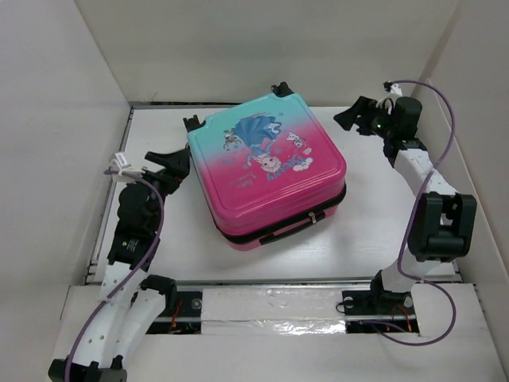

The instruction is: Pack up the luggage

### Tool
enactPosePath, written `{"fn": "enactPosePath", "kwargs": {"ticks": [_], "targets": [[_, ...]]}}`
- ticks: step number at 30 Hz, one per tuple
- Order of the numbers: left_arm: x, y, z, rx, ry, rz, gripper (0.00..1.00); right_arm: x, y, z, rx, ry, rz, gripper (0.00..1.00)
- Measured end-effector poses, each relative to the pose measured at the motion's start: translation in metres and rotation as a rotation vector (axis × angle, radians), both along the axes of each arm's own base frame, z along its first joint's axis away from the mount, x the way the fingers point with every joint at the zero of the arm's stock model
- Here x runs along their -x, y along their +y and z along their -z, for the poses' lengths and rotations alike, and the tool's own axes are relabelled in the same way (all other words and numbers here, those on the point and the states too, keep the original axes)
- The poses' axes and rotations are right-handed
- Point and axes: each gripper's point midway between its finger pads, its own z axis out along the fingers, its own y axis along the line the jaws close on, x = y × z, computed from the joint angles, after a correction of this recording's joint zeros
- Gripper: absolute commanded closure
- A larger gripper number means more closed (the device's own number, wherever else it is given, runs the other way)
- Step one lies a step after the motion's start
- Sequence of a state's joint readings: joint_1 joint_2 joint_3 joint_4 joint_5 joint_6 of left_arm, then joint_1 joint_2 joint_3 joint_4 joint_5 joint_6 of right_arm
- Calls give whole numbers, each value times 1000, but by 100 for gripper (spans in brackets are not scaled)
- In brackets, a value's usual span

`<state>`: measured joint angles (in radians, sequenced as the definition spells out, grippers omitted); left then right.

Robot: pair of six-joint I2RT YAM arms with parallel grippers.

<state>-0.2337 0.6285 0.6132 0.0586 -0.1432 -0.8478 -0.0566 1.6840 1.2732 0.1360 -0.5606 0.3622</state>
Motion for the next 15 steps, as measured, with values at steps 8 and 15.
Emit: {"fn": "enactPosePath", "kwargs": {"ticks": [8, 15], "targets": [[-85, 11, -48, 43, -50, -73, 1, 59, -5, -69, 6, -170, 17, 0], [-190, 23, 25, 3, 200, -52, 1, 150, 9, -41, 0, -231, 7, 0]]}}
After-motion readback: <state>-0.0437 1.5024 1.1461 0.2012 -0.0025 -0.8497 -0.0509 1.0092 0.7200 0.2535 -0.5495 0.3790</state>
